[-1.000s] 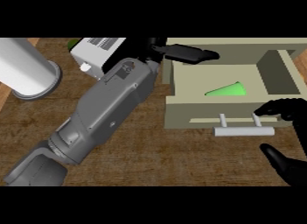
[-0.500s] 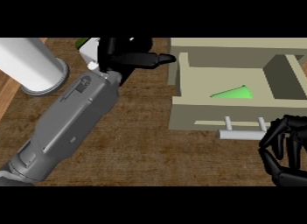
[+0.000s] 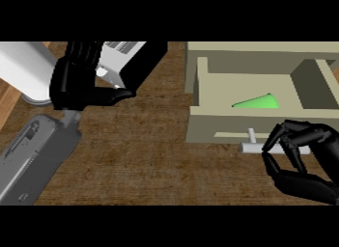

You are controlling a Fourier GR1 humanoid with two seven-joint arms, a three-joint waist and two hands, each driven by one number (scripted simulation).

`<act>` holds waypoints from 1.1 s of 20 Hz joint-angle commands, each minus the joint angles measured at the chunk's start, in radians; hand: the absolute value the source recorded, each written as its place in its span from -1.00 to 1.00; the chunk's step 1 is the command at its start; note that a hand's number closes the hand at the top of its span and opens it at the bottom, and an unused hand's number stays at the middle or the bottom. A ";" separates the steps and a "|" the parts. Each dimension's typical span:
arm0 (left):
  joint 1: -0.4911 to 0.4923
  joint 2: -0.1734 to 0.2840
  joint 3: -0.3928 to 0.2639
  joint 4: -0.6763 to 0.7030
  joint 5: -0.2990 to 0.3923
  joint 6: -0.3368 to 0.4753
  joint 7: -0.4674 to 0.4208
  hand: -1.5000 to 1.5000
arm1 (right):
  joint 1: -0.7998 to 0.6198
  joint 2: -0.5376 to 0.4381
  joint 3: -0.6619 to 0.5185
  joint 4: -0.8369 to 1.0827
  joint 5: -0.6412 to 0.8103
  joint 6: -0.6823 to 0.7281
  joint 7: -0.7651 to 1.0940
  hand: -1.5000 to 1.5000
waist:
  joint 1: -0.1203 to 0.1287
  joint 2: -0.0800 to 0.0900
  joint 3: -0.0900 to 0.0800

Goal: Pick up the cup, place it into the drawer and close the drawer

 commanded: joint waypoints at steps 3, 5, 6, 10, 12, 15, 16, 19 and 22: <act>0.165 0.060 0.038 -0.076 0.020 -0.094 -0.042 -1.00 | -0.029 -0.089 0.125 0.060 0.300 0.003 -0.127 1.00 | 0.009 0.002 0.000; 0.195 0.069 0.059 -0.086 0.024 -0.116 -0.057 -1.00 | -0.063 -0.140 0.108 0.138 0.352 0.006 -0.179 1.00 | 0.004 0.006 0.000; 0.231 0.097 0.066 -0.114 0.032 -0.140 -0.047 -1.00 | -0.060 -0.091 0.187 0.172 0.441 -0.053 -0.181 1.00 | 0.012 0.005 0.000; 0.359 0.140 0.114 -0.232 0.042 -0.154 -0.034 -1.00 | -0.062 -0.067 0.230 0.282 0.552 -0.136 -0.246 1.00 | -0.001 0.003 0.000; 0.402 0.156 0.153 -0.227 0.039 -0.203 -0.043 -1.00 | -0.161 -0.061 0.198 0.376 0.552 -0.125 -0.245 1.00 | -0.006 0.005 0.000; 0.387 0.111 0.170 -0.172 0.006 -0.231 -0.059 -1.00 | -0.179 -0.022 0.227 0.499 0.623 -0.177 -0.281 -1.00 | -0.016 0.006 0.000; 0.419 0.172 0.220 -0.140 0.053 -0.319 -0.068 -1.00 | -0.168 -0.020 0.229 0.560 0.639 -0.210 -0.306 -1.00 | -0.010 0.007 0.000; 0.483 0.175 0.249 -0.138 0.058 -0.391 -0.085 -1.00 | -0.207 -0.028 0.215 0.674 0.683 -0.247 -0.353 -1.00 | -0.010 0.007 0.000; 0.553 0.141 0.234 -0.191 -0.007 -0.390 -0.119 -1.00 | -0.289 0.012 0.216 0.787 0.720 -0.253 -0.343 -1.00 | -0.009 0.005 0.000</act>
